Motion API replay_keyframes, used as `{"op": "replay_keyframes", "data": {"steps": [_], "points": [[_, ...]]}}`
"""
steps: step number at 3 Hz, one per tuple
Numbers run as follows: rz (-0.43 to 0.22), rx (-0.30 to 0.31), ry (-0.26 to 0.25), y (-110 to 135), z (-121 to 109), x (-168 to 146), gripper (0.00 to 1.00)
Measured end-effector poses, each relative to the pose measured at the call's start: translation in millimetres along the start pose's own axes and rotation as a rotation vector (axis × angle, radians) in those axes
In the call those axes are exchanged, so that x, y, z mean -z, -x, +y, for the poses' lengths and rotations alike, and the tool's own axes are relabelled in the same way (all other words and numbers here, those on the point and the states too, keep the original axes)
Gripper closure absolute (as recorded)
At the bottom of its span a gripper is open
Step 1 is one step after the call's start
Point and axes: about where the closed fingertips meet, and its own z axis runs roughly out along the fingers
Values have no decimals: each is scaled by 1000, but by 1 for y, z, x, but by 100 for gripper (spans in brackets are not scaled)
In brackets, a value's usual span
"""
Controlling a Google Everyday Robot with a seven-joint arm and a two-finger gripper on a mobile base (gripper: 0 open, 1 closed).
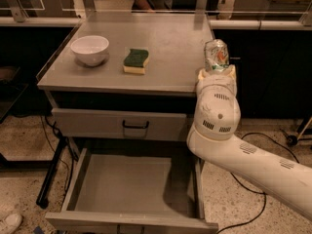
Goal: Pick 7up can from middle drawer and place on counter
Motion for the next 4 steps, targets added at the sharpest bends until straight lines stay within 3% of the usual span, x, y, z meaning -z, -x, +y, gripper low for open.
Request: {"op": "replay_keyframes", "data": {"steps": [1,2,4], "points": [[15,-27,32,-4,10,-6,100],[14,-13,31,-4,9,-6,100],[-65,-1,-44,13,7,-17,100]]}}
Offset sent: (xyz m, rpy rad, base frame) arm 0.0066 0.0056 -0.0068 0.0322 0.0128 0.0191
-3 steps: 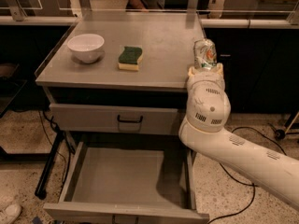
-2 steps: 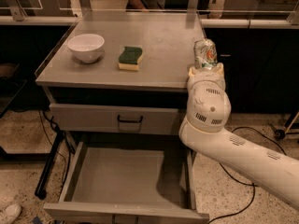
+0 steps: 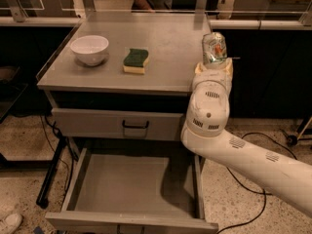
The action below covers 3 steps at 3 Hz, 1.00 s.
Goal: Pick 7up can from middle drawer and place on counter
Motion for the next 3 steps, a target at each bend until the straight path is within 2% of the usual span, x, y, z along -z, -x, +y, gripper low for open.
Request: {"op": "replay_keyframes", "data": {"steps": [1,2,3], "points": [[19,-44,-15,-3,0,2,100],[48,-55,-37,-8,-5,3,100],[36,-50,-80,-15,-6,5,100]]}}
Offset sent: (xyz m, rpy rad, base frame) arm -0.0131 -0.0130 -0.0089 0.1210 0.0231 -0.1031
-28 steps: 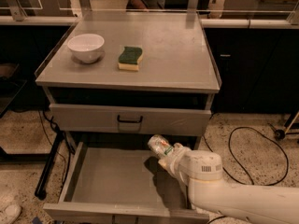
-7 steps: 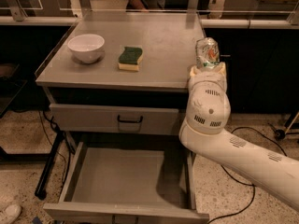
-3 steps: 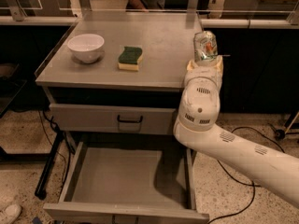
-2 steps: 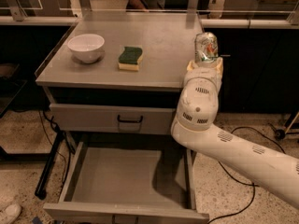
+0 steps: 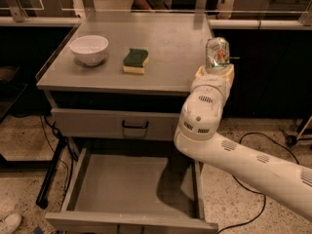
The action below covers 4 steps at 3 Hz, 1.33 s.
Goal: Pick 7up can from middle drawer and place on counter
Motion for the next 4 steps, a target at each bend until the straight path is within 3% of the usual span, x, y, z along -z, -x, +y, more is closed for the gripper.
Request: {"op": "replay_keyframes", "data": {"steps": [1,2,3,4], "points": [[-40,10,-8,4,4,-6,100],[-79,75,41,10,14,-11,100],[-76,88,36,9,12,-11,100],[-92,201,41,16,7,-20,100]]}}
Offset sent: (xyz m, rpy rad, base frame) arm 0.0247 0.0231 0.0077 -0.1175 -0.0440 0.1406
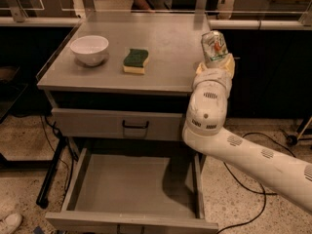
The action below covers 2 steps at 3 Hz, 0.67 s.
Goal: Pick 7up can from middle drawer and place on counter
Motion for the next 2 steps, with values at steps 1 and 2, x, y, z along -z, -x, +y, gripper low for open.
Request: {"op": "replay_keyframes", "data": {"steps": [1,2], "points": [[-34,183,26,2,-3,-14,100],[-75,315,94,-5,16,-16,100]]}}
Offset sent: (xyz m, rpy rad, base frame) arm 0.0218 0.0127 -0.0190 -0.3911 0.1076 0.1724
